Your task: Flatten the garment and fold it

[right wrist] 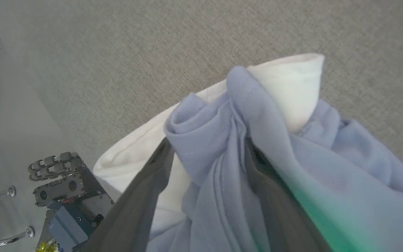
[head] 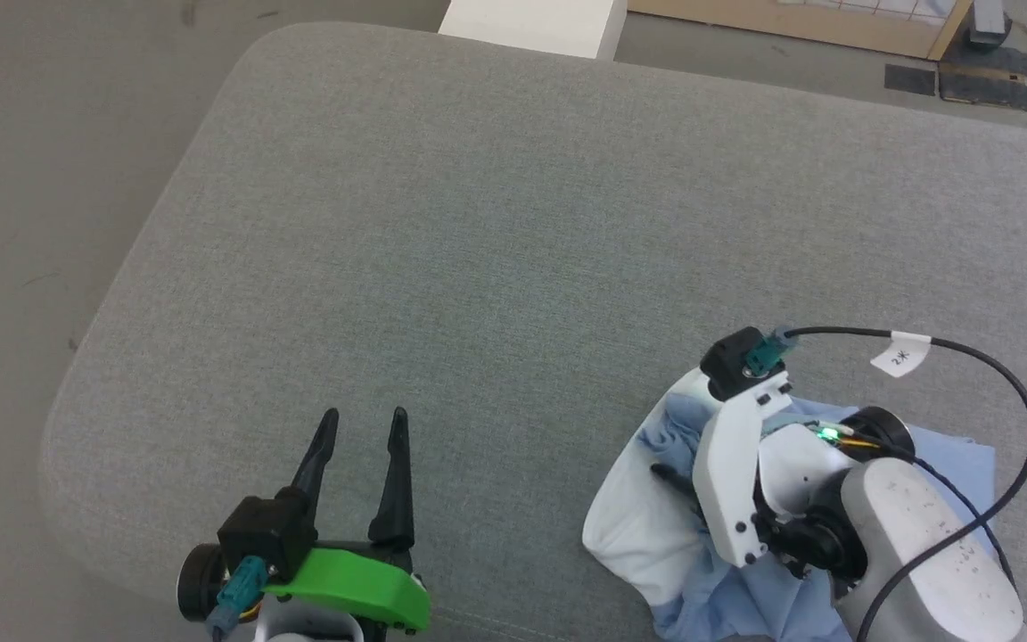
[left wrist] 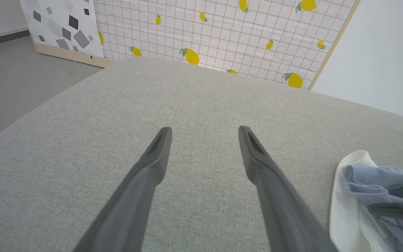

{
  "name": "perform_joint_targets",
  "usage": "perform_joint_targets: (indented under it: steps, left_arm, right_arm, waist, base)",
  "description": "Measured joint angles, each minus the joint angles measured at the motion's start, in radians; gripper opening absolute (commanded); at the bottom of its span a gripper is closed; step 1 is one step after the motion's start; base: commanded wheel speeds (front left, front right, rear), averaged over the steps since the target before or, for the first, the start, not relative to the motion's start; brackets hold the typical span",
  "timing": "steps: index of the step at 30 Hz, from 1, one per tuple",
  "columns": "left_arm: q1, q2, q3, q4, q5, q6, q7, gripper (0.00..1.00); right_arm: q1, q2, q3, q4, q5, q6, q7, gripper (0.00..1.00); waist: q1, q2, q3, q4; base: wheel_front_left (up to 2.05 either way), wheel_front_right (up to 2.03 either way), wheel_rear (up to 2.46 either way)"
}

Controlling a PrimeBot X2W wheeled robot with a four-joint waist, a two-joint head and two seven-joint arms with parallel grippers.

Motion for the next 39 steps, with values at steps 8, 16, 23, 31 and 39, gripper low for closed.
perform_joint_targets:
  steps: [8,16,23,31,39]
  left_arm:
    - [0.002,0.003,0.026,0.004,0.004,-0.008,0.0,1.0]
    - [0.02,0.015,0.047,-0.023,0.006,-0.007,0.0,1.0]
    - [0.028,0.038,0.053,-0.057,0.008,0.0,0.0,1.0]
    - [0.043,0.055,0.049,-0.092,0.016,0.003,0.02,1.0]
    - [0.044,0.075,0.046,-0.125,0.035,0.016,0.048,1.0]
  right_arm:
    - [-0.005,-0.016,-0.063,-0.125,0.087,0.0,-0.041,1.0]
    - [0.111,-0.083,-0.283,-0.307,0.084,0.0,-0.186,1.0]
    - [0.286,-0.073,-0.468,-0.356,0.051,0.0,-0.233,1.0]
    - [0.399,-0.03,-0.518,-0.298,0.058,0.0,-0.221,1.0]
    - [0.389,-0.002,-0.512,-0.191,0.064,0.0,-0.204,1.0]
  waist:
    - [0.0,0.0,-0.022,-0.051]
    - [0.0,0.0,-0.034,-0.121]
    - [0.0,0.0,-0.025,-0.166]
    - [0.0,0.0,-0.004,-0.174]
    - [0.0,0.0,0.006,-0.148]
  base:
    - [0.0,0.0,0.0]
    - [0.0,0.0,0.0]
    - [0.0,0.0,0.0]
    - [0.0,0.0,0.0]
    - [0.0,0.0,0.0]
